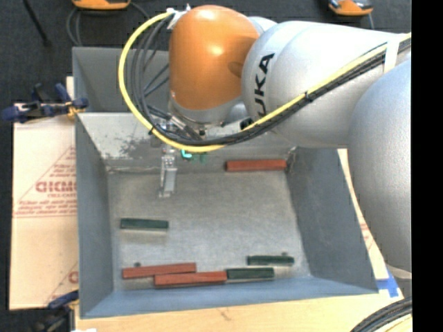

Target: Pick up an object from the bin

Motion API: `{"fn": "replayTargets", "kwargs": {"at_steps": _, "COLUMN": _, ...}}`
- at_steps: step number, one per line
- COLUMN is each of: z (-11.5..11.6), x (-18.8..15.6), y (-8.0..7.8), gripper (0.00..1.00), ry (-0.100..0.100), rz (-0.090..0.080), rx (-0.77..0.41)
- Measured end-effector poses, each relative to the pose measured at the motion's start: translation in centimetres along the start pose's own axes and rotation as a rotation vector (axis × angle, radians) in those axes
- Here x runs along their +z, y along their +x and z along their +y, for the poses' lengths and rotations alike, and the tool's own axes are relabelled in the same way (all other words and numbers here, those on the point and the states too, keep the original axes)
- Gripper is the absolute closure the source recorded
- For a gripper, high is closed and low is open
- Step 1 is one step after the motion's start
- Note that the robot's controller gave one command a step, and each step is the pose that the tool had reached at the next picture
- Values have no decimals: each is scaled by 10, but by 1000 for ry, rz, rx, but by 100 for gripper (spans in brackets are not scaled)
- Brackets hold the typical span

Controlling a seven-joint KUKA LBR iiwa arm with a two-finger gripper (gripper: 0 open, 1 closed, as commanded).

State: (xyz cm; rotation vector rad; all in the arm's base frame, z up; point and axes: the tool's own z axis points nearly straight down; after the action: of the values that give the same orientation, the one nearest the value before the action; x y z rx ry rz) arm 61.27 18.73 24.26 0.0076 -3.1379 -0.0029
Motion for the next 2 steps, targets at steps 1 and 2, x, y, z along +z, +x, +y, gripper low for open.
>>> {"fn": "replayTargets", "kwargs": {"at_steps": 1, "z": -4, "x": 125, "y": 31, "gripper": 0, "ry": 4, "rz": -1, "rx": -263}}
{"fn": "replayTargets", "kwargs": {"at_steps": 2, "z": -4, "x": 175, "y": 43, "gripper": 0, "ry": 0, "rz": -1, "rx": -256}}
